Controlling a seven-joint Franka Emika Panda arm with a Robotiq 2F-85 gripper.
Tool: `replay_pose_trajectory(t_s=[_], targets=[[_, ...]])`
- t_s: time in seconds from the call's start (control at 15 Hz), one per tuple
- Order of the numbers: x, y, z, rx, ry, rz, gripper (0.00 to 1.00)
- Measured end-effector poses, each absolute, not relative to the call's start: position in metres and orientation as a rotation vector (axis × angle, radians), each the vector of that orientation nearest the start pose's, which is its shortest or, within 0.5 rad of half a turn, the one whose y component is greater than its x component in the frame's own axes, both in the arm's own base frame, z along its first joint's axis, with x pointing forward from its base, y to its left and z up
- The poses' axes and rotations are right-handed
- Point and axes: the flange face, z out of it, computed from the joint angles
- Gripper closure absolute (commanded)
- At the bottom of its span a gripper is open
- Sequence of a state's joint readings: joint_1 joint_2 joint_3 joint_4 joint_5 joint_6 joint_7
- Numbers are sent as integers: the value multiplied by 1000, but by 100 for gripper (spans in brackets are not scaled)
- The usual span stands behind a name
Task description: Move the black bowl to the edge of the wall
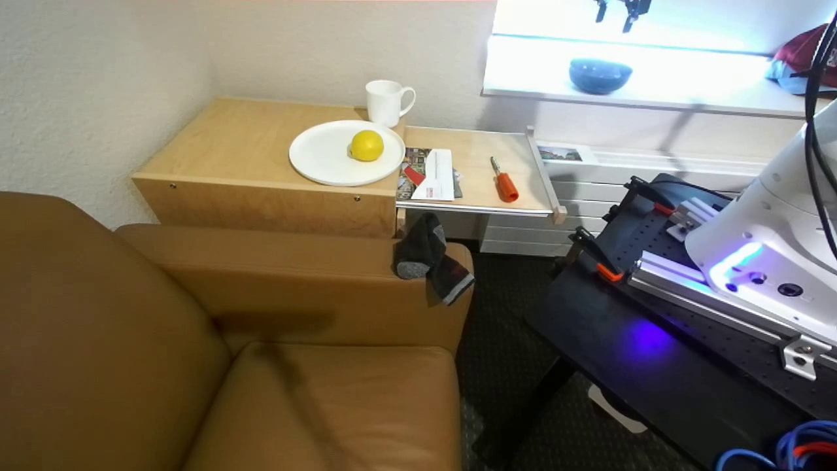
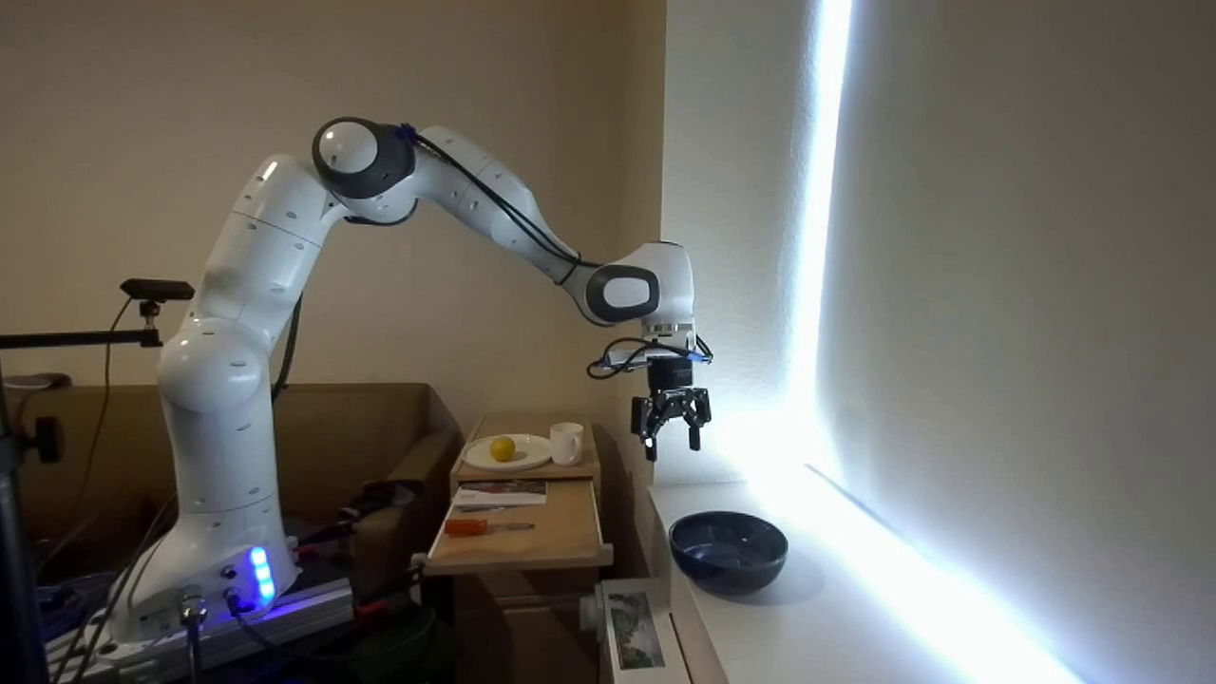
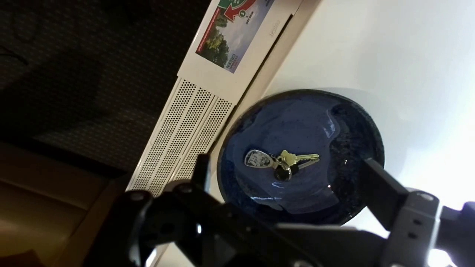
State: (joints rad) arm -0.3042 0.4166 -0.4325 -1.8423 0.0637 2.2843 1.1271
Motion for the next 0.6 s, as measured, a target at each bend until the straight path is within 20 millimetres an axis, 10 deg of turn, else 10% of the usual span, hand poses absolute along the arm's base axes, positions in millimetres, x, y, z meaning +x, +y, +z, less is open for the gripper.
replay_pose_trajectory(t_s=[0.6], targets=[[465, -436, 261, -1689, 2809, -59, 0]])
